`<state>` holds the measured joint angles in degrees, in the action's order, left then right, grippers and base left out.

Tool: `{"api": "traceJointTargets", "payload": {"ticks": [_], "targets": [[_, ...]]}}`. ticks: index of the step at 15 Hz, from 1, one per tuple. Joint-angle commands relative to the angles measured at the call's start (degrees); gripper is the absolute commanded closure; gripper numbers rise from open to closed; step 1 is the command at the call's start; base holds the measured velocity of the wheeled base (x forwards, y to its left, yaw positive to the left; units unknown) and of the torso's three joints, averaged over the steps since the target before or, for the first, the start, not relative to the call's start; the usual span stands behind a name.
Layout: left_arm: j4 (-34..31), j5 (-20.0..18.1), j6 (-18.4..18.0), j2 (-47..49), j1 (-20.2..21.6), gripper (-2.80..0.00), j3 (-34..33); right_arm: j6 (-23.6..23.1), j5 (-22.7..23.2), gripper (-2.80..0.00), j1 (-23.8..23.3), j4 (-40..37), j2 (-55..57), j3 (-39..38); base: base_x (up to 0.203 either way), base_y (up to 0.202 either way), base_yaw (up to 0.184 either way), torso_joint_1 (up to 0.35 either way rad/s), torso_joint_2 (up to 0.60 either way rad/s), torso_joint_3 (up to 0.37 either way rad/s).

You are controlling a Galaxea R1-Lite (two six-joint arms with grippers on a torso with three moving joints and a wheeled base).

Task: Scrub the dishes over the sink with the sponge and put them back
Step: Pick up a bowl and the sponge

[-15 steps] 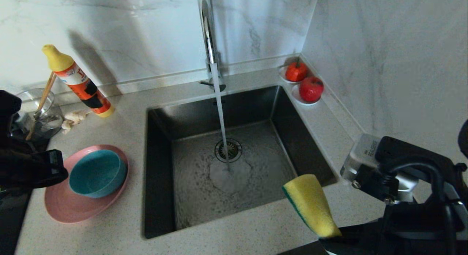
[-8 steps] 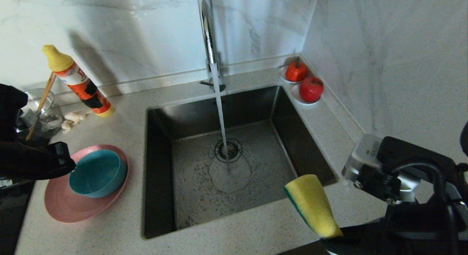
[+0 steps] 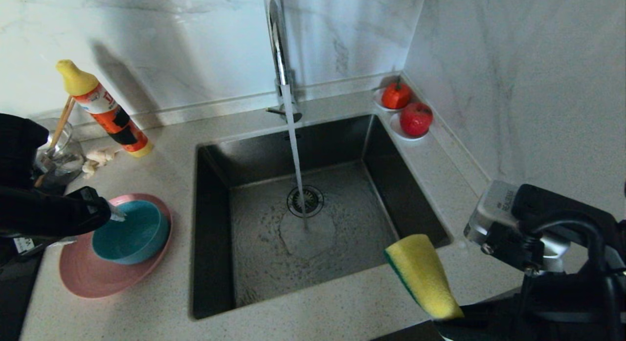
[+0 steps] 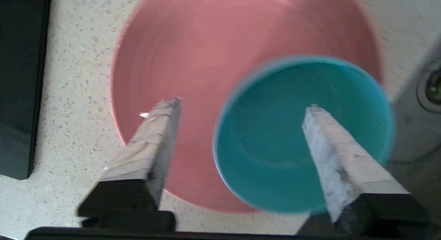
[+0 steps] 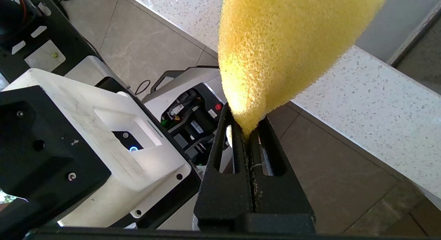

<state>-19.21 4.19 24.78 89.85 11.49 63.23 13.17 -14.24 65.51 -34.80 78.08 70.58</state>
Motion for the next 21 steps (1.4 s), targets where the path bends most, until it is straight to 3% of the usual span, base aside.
{"api": "traceJointTargets", "payload": {"ticks": [1, 10, 21], "targets": [[0.15, -0.93, 0.86, 2.62, 1.68, -2.8, 0.48, 0.11, -0.05, 0.0, -0.07, -0.18, -0.41, -0.18, 0.0, 0.0, 0.0, 0.0, 0.0, 0.0], [5.85, -1.84, 2.46, 6.75, 2.67, -2.8, 0.4, 0.11, 0.0, 0.0, -0.21, -0.26, -0.56, -0.71, 0.0, 0.0, 0.0, 0.0, 0.0, 0.0], [6.29, -2.0, 4.31, 9.29, 3.36, -2.8, 1.37, 0.11, 0.0, 0.0, -0.21, -0.18, -0.74, -0.71, 0.0, 0.0, 0.0, 0.0, 0.0, 0.0]]}}
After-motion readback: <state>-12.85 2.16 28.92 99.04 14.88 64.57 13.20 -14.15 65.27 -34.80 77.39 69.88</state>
